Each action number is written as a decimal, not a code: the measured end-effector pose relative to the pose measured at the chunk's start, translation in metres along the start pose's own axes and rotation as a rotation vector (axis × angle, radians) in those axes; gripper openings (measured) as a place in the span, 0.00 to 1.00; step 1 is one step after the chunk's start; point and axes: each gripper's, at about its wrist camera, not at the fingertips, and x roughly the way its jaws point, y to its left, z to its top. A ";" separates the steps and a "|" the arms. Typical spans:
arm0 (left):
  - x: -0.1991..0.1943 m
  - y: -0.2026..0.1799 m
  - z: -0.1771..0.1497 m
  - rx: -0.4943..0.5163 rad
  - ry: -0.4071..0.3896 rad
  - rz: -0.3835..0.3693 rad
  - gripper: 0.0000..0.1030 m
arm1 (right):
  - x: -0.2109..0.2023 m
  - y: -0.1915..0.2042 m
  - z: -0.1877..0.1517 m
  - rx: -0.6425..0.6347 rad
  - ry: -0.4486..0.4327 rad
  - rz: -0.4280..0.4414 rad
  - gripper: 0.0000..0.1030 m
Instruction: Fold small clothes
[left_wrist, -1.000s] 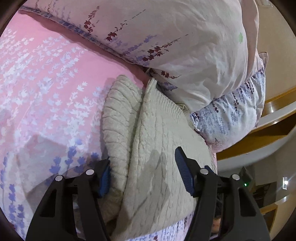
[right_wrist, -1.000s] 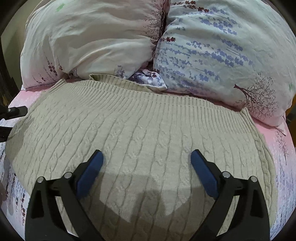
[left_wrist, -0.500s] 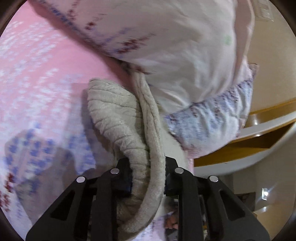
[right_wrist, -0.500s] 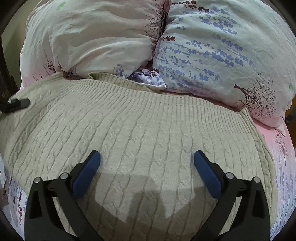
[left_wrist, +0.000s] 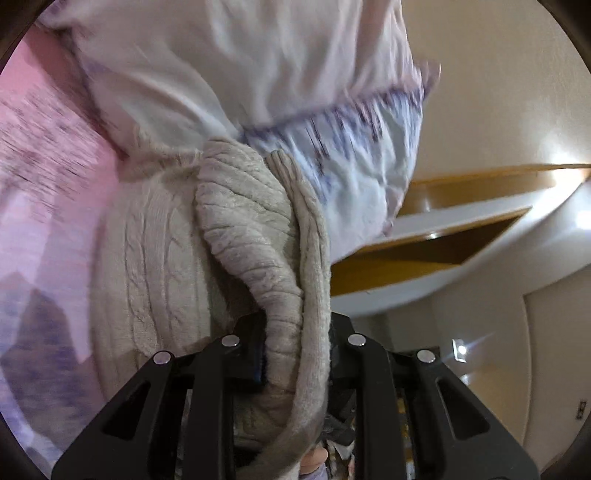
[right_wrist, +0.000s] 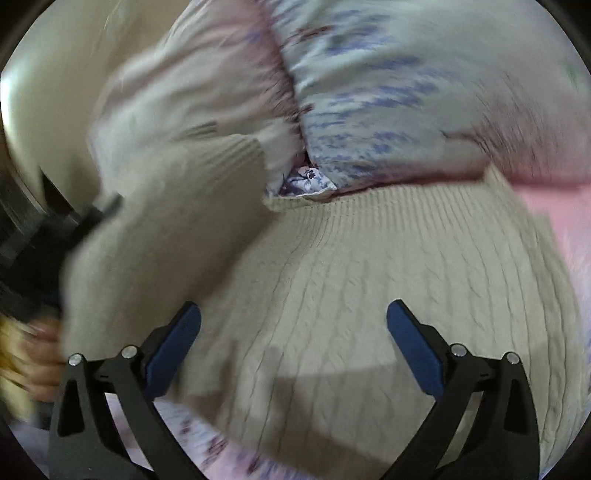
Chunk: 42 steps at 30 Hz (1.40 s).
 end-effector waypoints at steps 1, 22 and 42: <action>0.012 -0.001 -0.003 0.008 0.018 0.000 0.21 | -0.008 -0.013 0.001 0.040 -0.006 0.043 0.98; -0.007 0.012 -0.003 0.048 0.032 0.219 0.90 | -0.013 -0.058 0.011 0.326 0.064 0.180 0.81; -0.022 0.016 -0.025 0.402 0.059 0.594 0.90 | -0.050 -0.049 0.033 0.059 -0.137 -0.315 0.15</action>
